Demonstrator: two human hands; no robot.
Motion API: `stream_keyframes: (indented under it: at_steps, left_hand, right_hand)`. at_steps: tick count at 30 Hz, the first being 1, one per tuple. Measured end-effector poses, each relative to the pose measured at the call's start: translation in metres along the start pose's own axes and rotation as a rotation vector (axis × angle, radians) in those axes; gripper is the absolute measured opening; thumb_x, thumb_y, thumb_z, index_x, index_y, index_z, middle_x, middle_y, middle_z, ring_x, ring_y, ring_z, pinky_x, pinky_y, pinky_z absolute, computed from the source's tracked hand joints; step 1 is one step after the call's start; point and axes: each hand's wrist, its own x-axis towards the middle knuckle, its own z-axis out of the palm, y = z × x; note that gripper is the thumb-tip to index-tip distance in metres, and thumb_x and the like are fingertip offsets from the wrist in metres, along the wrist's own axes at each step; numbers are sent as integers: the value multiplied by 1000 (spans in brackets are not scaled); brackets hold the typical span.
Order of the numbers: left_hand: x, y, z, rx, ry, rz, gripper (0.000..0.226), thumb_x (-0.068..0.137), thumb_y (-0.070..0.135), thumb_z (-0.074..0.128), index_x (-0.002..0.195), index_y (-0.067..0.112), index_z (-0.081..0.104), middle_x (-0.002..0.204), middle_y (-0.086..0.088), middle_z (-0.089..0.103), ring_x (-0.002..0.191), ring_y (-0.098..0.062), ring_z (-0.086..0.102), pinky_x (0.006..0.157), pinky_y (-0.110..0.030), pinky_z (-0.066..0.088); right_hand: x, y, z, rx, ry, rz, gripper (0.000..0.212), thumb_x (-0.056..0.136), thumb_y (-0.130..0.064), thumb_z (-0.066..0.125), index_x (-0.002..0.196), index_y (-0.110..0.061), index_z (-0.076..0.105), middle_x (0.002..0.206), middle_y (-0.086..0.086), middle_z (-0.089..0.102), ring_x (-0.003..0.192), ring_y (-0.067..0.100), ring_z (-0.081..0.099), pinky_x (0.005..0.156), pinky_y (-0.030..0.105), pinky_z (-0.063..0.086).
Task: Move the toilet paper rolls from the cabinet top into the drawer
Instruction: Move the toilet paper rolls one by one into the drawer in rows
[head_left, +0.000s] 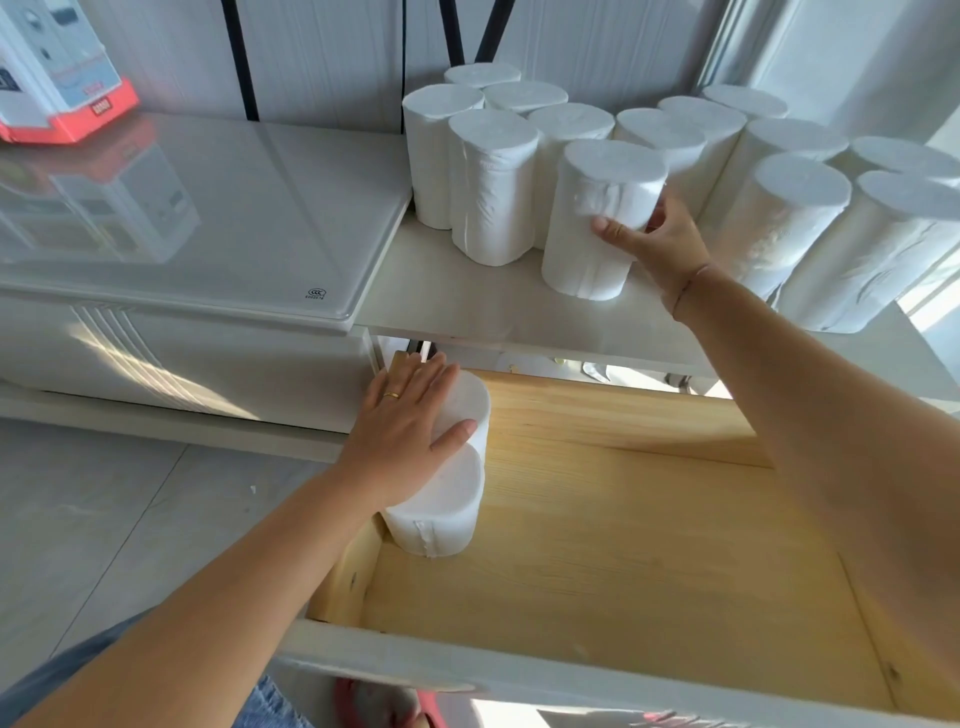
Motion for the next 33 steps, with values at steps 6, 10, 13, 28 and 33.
stream_keyframes:
  at_steps: [6, 10, 13, 28, 33]
  left_hand:
    - [0, 3, -1, 40, -3, 48, 73, 88, 61, 10, 149, 21, 5, 159, 1, 2, 145, -16, -9, 116, -34, -9]
    - [1, 5, -2, 110, -17, 113, 79, 84, 63, -2, 149, 20, 7, 159, 0, 3, 145, -15, -8, 116, -39, -10]
    - [2, 3, -2, 99, -27, 118, 80, 83, 65, -5, 149, 21, 6, 159, 2, 2, 145, -13, -9, 117, -40, -8]
    - [2, 4, -3, -10, -38, 86, 73, 88, 63, 12, 149, 24, 9, 159, 5, 3, 144, -10, -8, 117, -37, -6]
    - [2, 4, -2, -15, -31, 83, 72, 88, 62, 15, 149, 24, 11, 159, 6, 4, 145, -11, -6, 117, -39, -5]
  right_hand:
    - [-6, -2, 20, 44, -150, -37, 81, 61, -21, 85, 131, -6, 48, 127, 16, 61, 119, 26, 59, 104, 47, 46]
    - [-21, -8, 30, 54, -124, -67, 69, 64, -14, 86, 125, -11, 54, 120, 11, 66, 112, 23, 63, 101, 48, 48]
    - [-48, -13, 30, 87, -223, -37, 77, 64, -8, 83, 132, -8, 49, 126, 15, 63, 117, 28, 61, 102, 49, 47]
    - [-180, 84, 0, -68, -597, 240, 71, 57, -7, 82, 117, -31, 54, 109, -8, 67, 105, 6, 62, 86, 23, 52]
    - [-185, 96, -9, -145, -700, 372, 83, 63, -8, 84, 128, -40, 43, 121, -12, 61, 115, 5, 56, 84, 21, 53]
